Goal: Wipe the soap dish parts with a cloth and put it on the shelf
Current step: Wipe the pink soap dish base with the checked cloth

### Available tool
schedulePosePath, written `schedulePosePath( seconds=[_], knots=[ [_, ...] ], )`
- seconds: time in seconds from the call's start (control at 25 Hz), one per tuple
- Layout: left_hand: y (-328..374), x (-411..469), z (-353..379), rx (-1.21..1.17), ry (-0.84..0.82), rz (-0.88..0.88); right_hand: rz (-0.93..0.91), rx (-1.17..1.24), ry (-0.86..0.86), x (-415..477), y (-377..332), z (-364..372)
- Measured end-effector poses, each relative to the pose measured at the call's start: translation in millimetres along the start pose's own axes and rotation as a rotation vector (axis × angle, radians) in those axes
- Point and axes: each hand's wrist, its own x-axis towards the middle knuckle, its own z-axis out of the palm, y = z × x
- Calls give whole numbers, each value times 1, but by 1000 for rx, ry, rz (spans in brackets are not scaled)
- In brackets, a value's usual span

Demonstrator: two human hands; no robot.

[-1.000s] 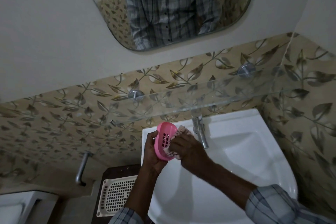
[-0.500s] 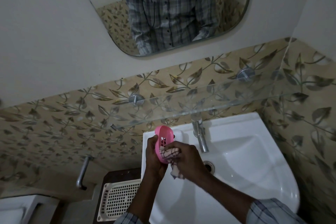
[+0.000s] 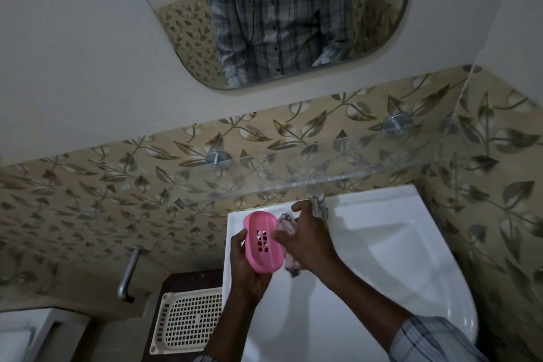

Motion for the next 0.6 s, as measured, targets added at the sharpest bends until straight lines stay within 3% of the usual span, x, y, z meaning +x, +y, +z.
schedulePosePath(
  seconds=[0.08,0.16,0.24,0.32,0.4,0.52,0.6],
  knots=[
    [-2,0,6,-37,-9,-9,-68,111,-126,-3,-4,5],
    [4,-1,10,-83,-8,-20,-305,53,-159,-5,8,-5],
    [10,-2,13,-121,-41,-54,-689,-249,-203,-2,31,-19],
    [13,0,15,-130,-66,-98,-938,-636,-294,6,54,-19],
    [12,2,18,-82,-81,-132,-1034,-745,-300,15,68,-11],
    [11,4,20,-55,-87,-143,-1110,-533,-201,29,74,-14],
    [12,5,20,-81,-92,-140,-1150,-537,-205,31,74,-17]
  ],
)
